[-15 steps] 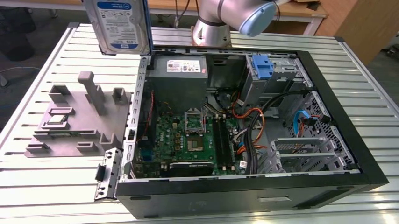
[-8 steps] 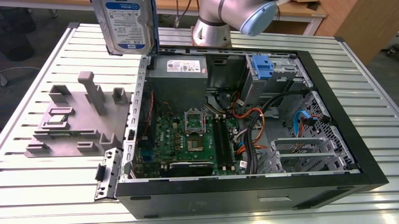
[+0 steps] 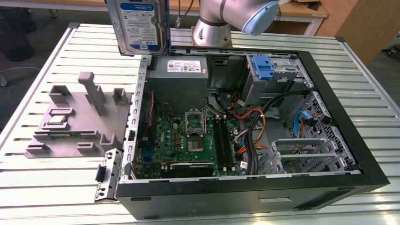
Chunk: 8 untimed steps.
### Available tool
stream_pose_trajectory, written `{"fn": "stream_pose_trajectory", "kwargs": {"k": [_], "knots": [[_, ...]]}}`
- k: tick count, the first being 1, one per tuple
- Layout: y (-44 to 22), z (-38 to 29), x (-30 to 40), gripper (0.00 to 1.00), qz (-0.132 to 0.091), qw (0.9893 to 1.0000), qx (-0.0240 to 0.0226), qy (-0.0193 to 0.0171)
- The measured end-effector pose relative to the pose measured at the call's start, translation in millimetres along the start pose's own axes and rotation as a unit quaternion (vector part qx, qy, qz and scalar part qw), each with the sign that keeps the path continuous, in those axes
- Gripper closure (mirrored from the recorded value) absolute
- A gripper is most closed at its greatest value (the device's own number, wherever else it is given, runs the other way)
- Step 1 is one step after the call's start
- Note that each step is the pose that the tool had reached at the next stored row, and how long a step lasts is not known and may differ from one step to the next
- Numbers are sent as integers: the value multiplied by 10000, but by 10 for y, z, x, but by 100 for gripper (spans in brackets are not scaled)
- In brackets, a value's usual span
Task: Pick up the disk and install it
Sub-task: 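Pick up the disk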
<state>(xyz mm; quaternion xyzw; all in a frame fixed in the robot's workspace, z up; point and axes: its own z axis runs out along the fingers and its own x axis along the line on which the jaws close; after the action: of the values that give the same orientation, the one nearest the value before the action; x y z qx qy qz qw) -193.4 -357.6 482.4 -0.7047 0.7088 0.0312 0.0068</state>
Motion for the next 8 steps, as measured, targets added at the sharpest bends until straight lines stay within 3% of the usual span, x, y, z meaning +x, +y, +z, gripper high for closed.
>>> {"fn": "stream_pose_trajectory", "kwargs": {"k": [8], "knots": [[-269, -7, -2, 65, 0, 10000, 0, 0]]}}
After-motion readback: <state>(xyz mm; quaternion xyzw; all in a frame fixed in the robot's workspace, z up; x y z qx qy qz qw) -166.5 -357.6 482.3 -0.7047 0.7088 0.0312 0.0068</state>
